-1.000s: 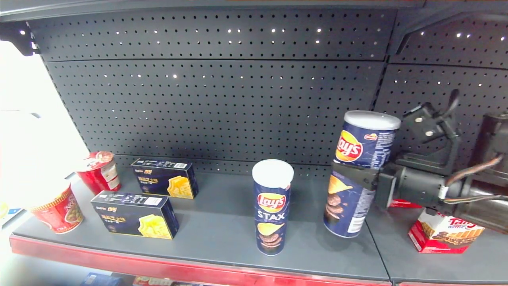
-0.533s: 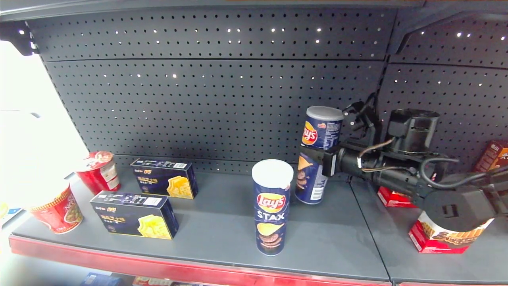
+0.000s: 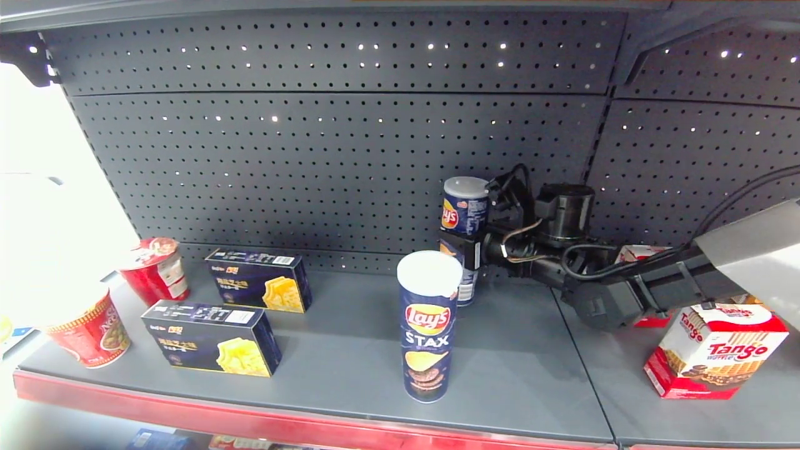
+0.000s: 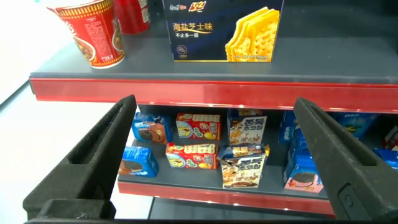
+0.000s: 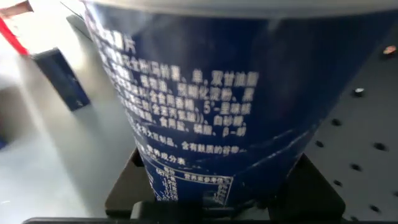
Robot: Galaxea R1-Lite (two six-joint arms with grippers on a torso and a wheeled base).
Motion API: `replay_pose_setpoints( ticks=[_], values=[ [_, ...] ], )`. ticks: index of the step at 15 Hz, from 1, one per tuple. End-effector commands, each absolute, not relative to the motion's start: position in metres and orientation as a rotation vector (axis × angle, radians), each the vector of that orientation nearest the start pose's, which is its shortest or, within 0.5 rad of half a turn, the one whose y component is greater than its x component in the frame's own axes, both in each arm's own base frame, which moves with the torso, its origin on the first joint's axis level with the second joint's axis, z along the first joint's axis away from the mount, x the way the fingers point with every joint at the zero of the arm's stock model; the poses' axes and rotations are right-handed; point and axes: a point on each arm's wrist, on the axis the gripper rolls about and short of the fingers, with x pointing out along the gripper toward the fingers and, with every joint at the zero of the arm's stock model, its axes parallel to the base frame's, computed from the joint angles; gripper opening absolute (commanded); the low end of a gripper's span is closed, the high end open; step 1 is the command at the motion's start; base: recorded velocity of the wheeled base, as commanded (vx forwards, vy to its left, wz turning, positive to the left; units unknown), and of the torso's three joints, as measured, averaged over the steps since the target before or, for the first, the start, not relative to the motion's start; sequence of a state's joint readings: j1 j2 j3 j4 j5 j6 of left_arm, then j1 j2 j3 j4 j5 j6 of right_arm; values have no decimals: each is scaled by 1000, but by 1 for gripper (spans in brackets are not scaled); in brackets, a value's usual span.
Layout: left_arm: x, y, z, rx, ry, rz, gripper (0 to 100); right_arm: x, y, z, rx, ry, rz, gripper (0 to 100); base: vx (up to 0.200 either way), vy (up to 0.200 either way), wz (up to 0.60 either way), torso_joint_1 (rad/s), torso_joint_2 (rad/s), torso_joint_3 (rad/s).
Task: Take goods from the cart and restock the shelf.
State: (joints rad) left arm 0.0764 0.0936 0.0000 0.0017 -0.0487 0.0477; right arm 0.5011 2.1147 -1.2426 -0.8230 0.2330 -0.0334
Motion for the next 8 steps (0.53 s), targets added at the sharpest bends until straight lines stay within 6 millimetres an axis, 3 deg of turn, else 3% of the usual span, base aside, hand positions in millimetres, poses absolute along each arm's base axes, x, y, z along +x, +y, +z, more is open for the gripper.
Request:
replay_pose_setpoints(
  ticks=[1,8],
  values=[
    [-15,-2,77,41,97,25,100,381,217,147,-44,63,739,0,0,0,0,0,0,0],
    [-15,-2,77,41,97,25,100,388,216,138,-40,58,731,0,0,0,0,0,0,0]
  ],
)
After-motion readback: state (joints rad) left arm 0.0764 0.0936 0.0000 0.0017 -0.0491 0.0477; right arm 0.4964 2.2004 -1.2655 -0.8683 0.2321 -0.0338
